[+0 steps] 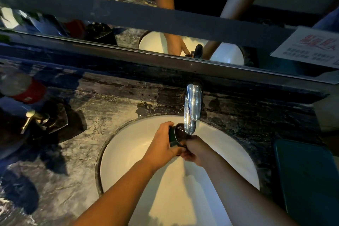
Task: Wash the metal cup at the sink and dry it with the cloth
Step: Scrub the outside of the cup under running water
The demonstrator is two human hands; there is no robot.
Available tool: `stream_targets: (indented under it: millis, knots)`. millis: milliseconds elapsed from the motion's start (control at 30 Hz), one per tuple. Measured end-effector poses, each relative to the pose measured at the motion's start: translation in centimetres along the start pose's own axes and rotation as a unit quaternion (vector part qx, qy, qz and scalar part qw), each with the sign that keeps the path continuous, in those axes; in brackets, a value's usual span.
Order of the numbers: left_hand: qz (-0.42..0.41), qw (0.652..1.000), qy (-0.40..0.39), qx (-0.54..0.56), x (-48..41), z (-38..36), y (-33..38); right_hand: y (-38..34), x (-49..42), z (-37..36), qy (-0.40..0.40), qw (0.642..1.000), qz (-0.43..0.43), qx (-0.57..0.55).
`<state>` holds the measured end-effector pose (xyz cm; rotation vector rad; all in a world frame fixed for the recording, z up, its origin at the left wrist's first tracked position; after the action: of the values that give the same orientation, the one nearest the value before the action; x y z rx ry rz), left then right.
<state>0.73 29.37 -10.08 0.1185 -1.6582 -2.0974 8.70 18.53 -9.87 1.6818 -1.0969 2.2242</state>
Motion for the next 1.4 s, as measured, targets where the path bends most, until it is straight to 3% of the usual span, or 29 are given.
stream_targets:
  millis: [67,233,533,600,733,833,967,1200,1300,1400]
  knots:
    - [0.0,1.0,0.0,0.017,-0.3,0.3,-0.1,0.2,0.1,-0.1,-0.012,0.999,-0.022,0.025]
    - [0.055,0.987,-0.113,0.097,-0.9,1.3,-1.1,0.8,-0.1,0.3,-0.044,0.991,-0.058,0.116]
    - [0.13,0.944,-0.168,0.253,-0.6,2.1,-2.0,-0.4,-0.4,0.0,0.023,0.994,0.015,0.105]
    - [0.178,0.906,-0.141,0.356,-0.2,1.2,-2.8,-0.1,-0.7,0.0,0.054,0.996,0.018,0.07]
    - [0.266,0.786,0.016,0.557,0.4,-0.8,-4.6,0.8,-1.2,-0.3,0.081,0.996,0.019,0.008]
    - [0.293,0.754,0.072,0.583,0.3,-2.6,-5.0,1.1,-1.0,-0.8,0.073,0.997,0.01,-0.002]
    - [0.345,0.757,0.095,0.547,0.1,-3.6,-5.3,1.2,-0.8,-0.2,0.066,0.995,-0.014,0.075]
    - [0.392,0.82,0.012,0.416,-0.7,-2.4,-5.3,-0.4,-1.4,1.8,0.068,0.968,0.02,0.241]
    - [0.43,0.817,-0.027,0.383,-1.2,-1.6,-5.2,-1.0,-1.2,1.8,0.068,0.969,0.039,0.236]
    - [0.447,0.784,-0.008,0.431,-0.9,-1.4,-5.8,-0.7,-1.5,1.3,0.07,0.972,0.041,0.219]
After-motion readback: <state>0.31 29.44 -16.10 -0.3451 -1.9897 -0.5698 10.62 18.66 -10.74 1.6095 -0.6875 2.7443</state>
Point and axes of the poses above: each hand's wrist, its own x-axis away from the middle knuckle, its own z-axis out of the back of the hand, y = z × x, the point moved 4 cm from there along -x, towards the middle knuckle, and after that the axes turned 6 degrees about x, right-handed, at the moved point
